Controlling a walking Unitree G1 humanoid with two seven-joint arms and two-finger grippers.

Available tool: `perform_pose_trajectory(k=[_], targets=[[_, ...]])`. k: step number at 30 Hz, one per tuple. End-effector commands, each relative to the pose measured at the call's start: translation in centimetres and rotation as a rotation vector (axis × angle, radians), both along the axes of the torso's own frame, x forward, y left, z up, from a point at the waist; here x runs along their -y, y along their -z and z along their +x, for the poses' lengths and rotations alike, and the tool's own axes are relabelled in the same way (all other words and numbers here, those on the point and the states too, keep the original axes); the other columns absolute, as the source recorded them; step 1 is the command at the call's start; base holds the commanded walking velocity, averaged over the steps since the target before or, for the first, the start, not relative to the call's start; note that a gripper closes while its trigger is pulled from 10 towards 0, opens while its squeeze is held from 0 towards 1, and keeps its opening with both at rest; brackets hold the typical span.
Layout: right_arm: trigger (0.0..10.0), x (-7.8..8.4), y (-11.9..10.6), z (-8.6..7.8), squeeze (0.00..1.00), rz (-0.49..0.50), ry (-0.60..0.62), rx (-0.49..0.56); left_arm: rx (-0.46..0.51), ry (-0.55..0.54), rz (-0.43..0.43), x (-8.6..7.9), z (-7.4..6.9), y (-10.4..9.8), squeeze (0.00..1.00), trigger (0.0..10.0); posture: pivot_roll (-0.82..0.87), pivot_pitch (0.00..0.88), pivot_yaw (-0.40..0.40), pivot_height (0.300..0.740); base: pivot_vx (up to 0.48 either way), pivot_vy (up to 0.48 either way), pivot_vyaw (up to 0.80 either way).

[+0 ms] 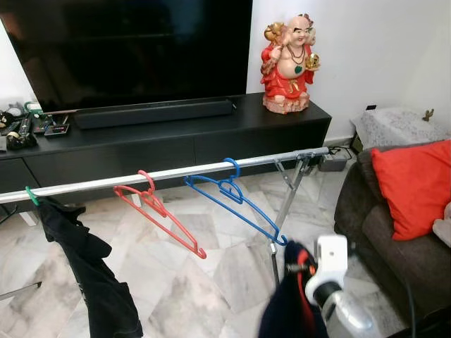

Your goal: Hang hanger

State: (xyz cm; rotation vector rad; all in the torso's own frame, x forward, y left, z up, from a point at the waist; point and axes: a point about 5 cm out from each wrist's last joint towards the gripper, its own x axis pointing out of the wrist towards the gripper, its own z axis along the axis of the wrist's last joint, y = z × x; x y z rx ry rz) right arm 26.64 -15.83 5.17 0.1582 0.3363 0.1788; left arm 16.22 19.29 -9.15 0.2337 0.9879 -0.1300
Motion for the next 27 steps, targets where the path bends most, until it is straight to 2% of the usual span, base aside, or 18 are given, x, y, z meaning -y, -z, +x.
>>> perform_pose_trajectory(k=[1, 3, 5, 6, 10, 18, 21, 22, 23, 26, 27], targets=[[10.0, -0.1, 0.5, 0.5, 0.0, 0.032, 0.036, 0.012, -0.005, 0.001, 0.005, -0.1, -0.1, 0.0, 0.0, 10.0, -0.02, 0.054, 0.038, 0.74, 0.0, 0.0, 0.0], [10.0, -0.4, 1.7, 0.4, 0.0, 0.055, 0.044, -0.009, -0.004, 0.0, 0.005, -0.1, -0.1, 0.0, 0.0, 10.0, -0.02, 0.054, 0.038, 0.74, 0.0, 0.0, 0.0], [10.0, -0.9, 3.9, -0.1, 0.0, -0.021, 0.022, -0.108, -0.004, -0.001, 0.006, -0.1, -0.2, 0.1, 0.0, 10.0, -0.01, 0.053, 0.039, 0.74, 0.0, 0.0, 0.0], [10.0, -0.9, 3.9, -0.1, 0.0, -0.021, 0.022, -0.108, -0.004, -0.001, 0.006, -0.1, -0.2, 0.1, 0.0, 10.0, -0.01, 0.053, 0.039, 0.74, 0.0, 0.0, 0.0], [10.0, -0.9, 6.3, -0.9, 0.0, -0.098, 0.048, -0.205, -0.002, -0.001, 0.011, -0.1, -0.1, 0.0, 0.0, 10.0, -0.01, 0.056, 0.04, 0.74, 0.0, 0.0, 0.0], [10.0, -0.5, 6.6, -0.4, 0.0, -0.092, 0.097, -0.159, 0.031, -0.021, 0.008, -0.1, 0.0, -0.1, 0.0, 10.0, -0.01, 0.057, 0.042, 0.74, 0.0, 0.0, 0.0], [10.0, 0.0, 7.0, -0.7, 0.0, -0.078, 0.16, -0.158, 0.076, -0.03, 0.084, -0.5, 0.1, -0.3, 0.0, 10.0, -0.02, 0.056, 0.05, 0.74, 0.0, 0.0, 0.0], [10.0, 0.0, 7.0, -0.7, 0.0, -0.078, 0.16, -0.158, 0.076, -0.03, 0.084, -0.5, 0.1, -0.3, 0.0, 10.0, -0.02, 0.056, 0.05, 0.74, 0.0, 0.0, 0.0], [10.0, 0.3, 7.4, -0.9, 0.0, -0.074, 0.183, -0.163, 0.111, -0.045, 0.128, -0.7, 0.2, -0.4, 0.0, 10.0, -0.01, 0.058, 0.052, 0.74, 0.0, 0.0, 0.0], [10.0, 0.5, 7.6, -1.2, 0.0, -0.054, 0.195, -0.163, 0.14, -0.118, 0.084, -0.6, 0.2, -0.5, 0.0, 10.0, 0.0, 0.056, 0.049, 0.74, 0.0, 0.0, 0.0], [10.0, 0.5, 7.7, -1.2, 0.0, -0.062, 0.195, -0.158, 0.169, -0.205, 0.03, -0.6, 0.1, -0.5, 0.0, 10.0, 0.0, 0.056, 0.049, 0.74, 0.0, 0.0, 0.0]])
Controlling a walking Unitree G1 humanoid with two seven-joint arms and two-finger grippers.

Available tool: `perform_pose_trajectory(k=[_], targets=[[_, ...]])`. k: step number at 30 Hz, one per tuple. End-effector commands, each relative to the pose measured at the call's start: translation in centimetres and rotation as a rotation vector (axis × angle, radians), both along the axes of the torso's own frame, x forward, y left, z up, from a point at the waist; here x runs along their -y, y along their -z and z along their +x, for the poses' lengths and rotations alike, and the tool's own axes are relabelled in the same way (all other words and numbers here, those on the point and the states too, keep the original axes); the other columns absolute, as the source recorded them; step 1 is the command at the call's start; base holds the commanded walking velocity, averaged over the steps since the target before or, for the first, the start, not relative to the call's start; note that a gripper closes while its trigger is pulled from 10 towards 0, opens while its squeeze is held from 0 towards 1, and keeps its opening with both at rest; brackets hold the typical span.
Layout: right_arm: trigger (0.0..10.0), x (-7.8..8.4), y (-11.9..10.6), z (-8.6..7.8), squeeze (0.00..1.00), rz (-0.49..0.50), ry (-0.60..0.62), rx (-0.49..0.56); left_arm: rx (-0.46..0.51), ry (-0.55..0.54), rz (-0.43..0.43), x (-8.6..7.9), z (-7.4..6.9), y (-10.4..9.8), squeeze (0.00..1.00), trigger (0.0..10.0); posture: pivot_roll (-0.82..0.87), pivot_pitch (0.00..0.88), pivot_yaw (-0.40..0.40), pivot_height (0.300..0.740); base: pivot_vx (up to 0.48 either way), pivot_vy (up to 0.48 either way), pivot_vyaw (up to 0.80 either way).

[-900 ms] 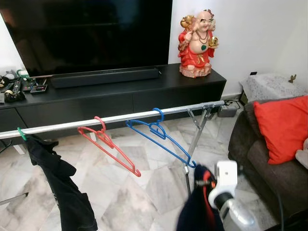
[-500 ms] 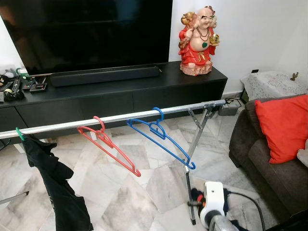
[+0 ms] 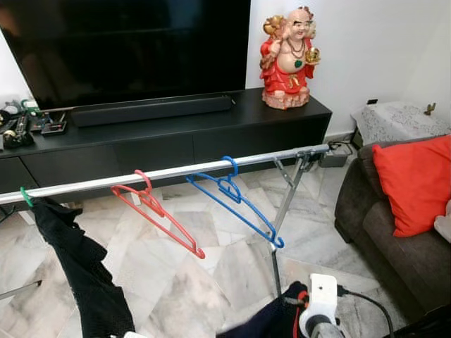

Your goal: Hang hanger

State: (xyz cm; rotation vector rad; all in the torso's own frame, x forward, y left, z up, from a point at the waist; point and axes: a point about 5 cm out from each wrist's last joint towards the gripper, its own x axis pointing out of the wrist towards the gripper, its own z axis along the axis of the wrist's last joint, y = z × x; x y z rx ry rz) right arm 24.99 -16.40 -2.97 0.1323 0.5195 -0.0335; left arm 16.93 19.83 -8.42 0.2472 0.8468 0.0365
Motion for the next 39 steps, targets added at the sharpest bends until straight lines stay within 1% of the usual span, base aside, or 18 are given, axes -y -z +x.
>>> perform_pose_trajectory(k=[1, 3, 4, 6, 8, 11, 13, 14, 15, 20, 23, 25, 28, 29, 30, 35, 38, 39], targets=[[10.0, -0.1, -0.5, 0.5, 0.0, 0.006, 0.009, 0.045, 0.066, -0.102, -0.062, -0.9, 0.0, -0.4, 0.0, 10.0, -0.01, 0.053, 0.048, 0.74, 0.0, 0.0, 0.0], [10.0, 0.2, -0.8, 0.6, 0.0, 0.016, 0.03, 0.082, 0.297, -0.075, -0.1, -4.7, 4.3, -4.3, 0.0, 10.0, 0.0, 0.048, 0.046, 0.74, 0.0, 0.0, 0.0], [10.0, 0.2, -0.8, 0.6, 0.0, 0.016, 0.03, 0.082, 0.297, -0.075, -0.1, -4.7, 4.3, -4.3, 0.0, 10.0, 0.0, 0.048, 0.046, 0.74, 0.0, 0.0, 0.0], [10.0, 0.3, -0.9, 0.6, 0.0, 0.005, 0.04, 0.092, 0.363, -0.032, -0.118, -4.5, 5.4, -5.3, 0.0, 10.0, 0.0, 0.04, 0.047, 0.74, 0.0, 0.0, 0.0], [10.0, 0.6, -0.7, 0.5, 0.0, -0.008, 0.05, 0.087, 0.44, 0.009, -0.126, -3.7, 6.2, -6.3, 0.0, 10.0, -0.01, 0.035, 0.047, 0.74, 0.0, 0.0, 0.0], [10.0, 0.8, -0.4, 0.2, 0.0, -0.002, 0.058, 0.079, 0.491, 0.032, -0.15, -2.9, 6.3, -6.8, 0.0, 10.0, 0.0, 0.026, 0.048, 0.74, 0.0, 0.0, 0.0], [10.0, 0.9, -0.1, -0.2, 0.0, -0.002, 0.057, 0.075, 0.554, 0.097, -0.167, -2.0, 5.6, -7.5, 0.0, 10.0, 0.0, 0.02, 0.046, 0.74, 0.0, 0.0, 0.0], [10.0, 0.9, -0.1, -0.2, 0.0, -0.002, 0.057, 0.075, 0.554, 0.097, -0.167, -2.0, 5.6, -7.5, 0.0, 10.0, 0.0, 0.02, 0.046, 0.74, 0.0, 0.0, 0.0], [10.0, 1.0, 0.0, -0.4, 0.0, -0.003, 0.059, 0.07, 0.589, 0.118, -0.185, -1.6, 5.0, -8.0, 0.0, 10.0, 0.0, 0.018, 0.045, 0.74, 0.0, 0.0, 0.0], [10.0, 1.4, 0.3, -0.6, 0.0, -0.011, 0.075, 0.055, 0.644, 0.101, -0.173, -1.9, 4.4, -9.2, 0.0, 10.0, 0.02, 0.012, 0.041, 0.74, 0.0, 0.0, 0.0], [10.0, 1.4, 0.2, -0.4, 0.0, -0.011, 0.073, 0.063, 0.654, 0.063, -0.151, -2.4, 4.9, -9.6, 0.0, 10.0, 0.02, 0.006, 0.035, 0.74, 0.0, 0.0, 0.0], [10.0, 1.4, 0.1, -0.2, 0.0, -0.016, 0.073, 0.071, 0.684, 0.036, -0.143, -2.8, 6.0, -10.6, 0.0, 10.0, 0.02, 0.007, 0.034, 0.74, 0.0, 0.0, 0.0], [10.0, 1.4, 0.1, -0.2, 0.0, -0.015, 0.074, 0.073, 0.723, 0.096, -0.168, -2.1, 7.3, -12.1, 0.0, 10.0, 0.02, 0.012, 0.034, 0.74, 0.0, 0.0, 0.0], [10.0, 1.4, 0.1, -0.2, 0.0, -0.015, 0.074, 0.073, 0.723, 0.096, -0.168, -2.1, 7.3, -12.1, 0.0, 10.0, 0.02, 0.012, 0.034, 0.74, 0.0, 0.0, 0.0], [10.0, 1.4, 0.1, -0.2, 0.0, -0.015, 0.075, 0.071, 0.727, 0.138, -0.181, -1.7, 7.5, -12.6, 0.0, 10.0, 0.02, 0.017, 0.036, 0.74, 0.0, 0.0, 0.0], [10.0, 1.6, 0.4, -0.7, 0.0, -0.022, 0.086, 0.058, 0.725, 0.187, -0.207, -0.6, 7.1, -13.0, 0.0, 10.0, 0.01, 0.026, 0.038, 0.74, 0.0, 0.0, 0.0], [10.0, 1.8, 0.6, -1.0, 0.0, -0.024, 0.093, 0.053, 0.722, 0.19, -0.193, -0.7, 6.5, -13.5, 0.0, 10.0, 0.01, 0.032, 0.034, 0.74, 0.0, 0.0, 0.0], [10.0, 1.9, 0.7, -1.1, 0.0, -0.025, 0.096, 0.05, 0.728, 0.196, -0.169, -1.1, 6.4, -13.8, 0.0, 10.0, 0.01, 0.034, 0.028, 0.74, 0.0, 0.0, 0.0]])
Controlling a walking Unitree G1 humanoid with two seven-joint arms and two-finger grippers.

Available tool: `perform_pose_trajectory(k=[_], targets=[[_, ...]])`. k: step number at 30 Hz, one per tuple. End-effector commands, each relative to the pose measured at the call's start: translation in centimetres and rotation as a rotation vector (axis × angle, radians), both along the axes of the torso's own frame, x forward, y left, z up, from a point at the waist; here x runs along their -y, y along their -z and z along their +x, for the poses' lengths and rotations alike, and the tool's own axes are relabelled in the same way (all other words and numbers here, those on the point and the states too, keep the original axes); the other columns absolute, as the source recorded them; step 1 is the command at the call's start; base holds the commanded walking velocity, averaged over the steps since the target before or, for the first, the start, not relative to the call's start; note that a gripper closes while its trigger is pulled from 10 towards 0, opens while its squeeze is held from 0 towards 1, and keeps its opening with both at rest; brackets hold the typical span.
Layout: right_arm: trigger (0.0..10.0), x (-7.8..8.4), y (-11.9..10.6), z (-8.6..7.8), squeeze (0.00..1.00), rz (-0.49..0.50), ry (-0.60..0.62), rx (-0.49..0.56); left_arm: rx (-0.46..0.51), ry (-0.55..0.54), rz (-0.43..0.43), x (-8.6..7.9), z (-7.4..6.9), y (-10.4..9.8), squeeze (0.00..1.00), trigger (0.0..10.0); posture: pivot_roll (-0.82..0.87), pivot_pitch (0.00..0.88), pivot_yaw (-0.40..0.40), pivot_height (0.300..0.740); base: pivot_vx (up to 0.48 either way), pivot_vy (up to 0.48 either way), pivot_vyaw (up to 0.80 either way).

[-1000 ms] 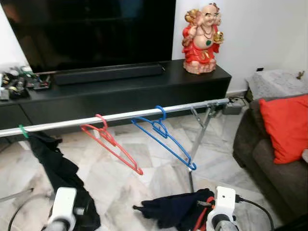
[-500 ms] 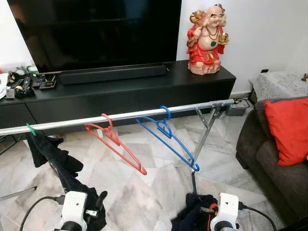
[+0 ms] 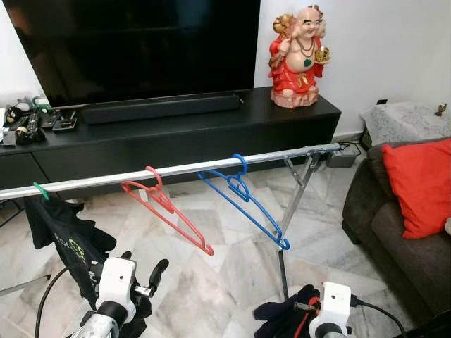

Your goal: Hang hanger

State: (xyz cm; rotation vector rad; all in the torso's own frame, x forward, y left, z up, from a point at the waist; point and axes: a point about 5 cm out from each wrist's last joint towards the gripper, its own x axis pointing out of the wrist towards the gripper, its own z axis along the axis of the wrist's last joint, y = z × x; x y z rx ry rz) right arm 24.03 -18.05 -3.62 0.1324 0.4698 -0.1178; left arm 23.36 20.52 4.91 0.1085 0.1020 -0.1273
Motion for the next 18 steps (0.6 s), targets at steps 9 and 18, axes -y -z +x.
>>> perform_pose_trajectory(k=[9, 18], targets=[[10.0, 1.2, 0.2, -0.4, 0.0, -0.017, 0.023, -0.008, 0.075, -0.018, 0.169, -4.7, 1.5, -4.3, 0.0, 10.0, 0.03, 0.044, 0.023, 0.74, 0.0, 0.0, 0.0], [10.0, 1.2, 0.5, -0.7, 0.0, -0.013, 0.031, -0.028, 0.031, -0.008, -0.032, -1.3, 0.3, -3.0, 0.0, 10.0, 0.02, 0.053, 0.026, 0.74, 0.0, 0.0, 0.0]])
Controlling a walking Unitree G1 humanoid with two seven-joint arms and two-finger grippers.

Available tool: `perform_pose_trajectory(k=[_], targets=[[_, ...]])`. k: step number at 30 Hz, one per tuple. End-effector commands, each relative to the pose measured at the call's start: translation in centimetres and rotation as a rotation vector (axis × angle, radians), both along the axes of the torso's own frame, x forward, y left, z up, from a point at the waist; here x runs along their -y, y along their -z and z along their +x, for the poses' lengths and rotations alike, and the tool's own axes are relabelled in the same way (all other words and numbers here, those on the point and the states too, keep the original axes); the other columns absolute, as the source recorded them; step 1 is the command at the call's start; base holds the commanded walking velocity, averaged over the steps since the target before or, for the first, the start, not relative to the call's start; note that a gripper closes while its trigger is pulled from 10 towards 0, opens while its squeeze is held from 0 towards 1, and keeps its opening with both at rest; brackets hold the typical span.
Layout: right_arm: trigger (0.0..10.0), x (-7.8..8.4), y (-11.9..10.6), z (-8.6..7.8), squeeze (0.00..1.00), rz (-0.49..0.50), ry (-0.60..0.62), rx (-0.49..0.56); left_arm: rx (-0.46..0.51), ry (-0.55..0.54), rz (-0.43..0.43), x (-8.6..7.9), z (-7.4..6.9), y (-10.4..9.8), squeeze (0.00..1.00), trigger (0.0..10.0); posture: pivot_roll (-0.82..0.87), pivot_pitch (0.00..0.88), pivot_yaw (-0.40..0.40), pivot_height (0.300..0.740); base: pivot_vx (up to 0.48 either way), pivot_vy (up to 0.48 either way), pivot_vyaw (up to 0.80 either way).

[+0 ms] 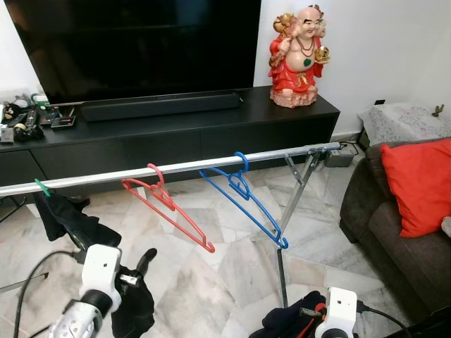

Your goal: Hang hanger

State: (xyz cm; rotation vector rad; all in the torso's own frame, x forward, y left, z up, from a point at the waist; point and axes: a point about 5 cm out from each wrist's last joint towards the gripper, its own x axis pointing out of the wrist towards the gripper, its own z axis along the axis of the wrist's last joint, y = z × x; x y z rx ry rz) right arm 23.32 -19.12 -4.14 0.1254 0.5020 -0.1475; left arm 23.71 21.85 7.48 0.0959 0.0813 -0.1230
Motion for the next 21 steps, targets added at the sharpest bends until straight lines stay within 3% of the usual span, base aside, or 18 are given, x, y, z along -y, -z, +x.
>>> perform_pose_trajectory(k=[1, 16, 21], targets=[[10.0, 0.2, -0.1, 0.0, 0.0, -0.002, 0.006, 0.007, 0.011, -0.001, -0.019, 0.1, -0.1, -0.5, 0.0, 10.0, 0.02, 0.053, 0.026, 0.74, 0.0, 0.0, 0.0], [10.0, -0.2, -0.2, 0.2, 0.0, 0.007, 0.009, 0.024, 0.01, 0.041, -0.038, 1.3, 1.1, -1.3, 0.0, 10.0, 0.03, 0.047, 0.038, 0.74, 0.0, 0.0, 0.0], [10.0, 0.2, -0.9, 0.7, 0.0, -0.005, 0.026, 0.075, 0.012, 0.043, -0.044, 1.4, 1.1, -1.4, 0.0, 10.0, 0.03, 0.039, 0.043, 0.74, 0.0, 0.0, 0.0]])
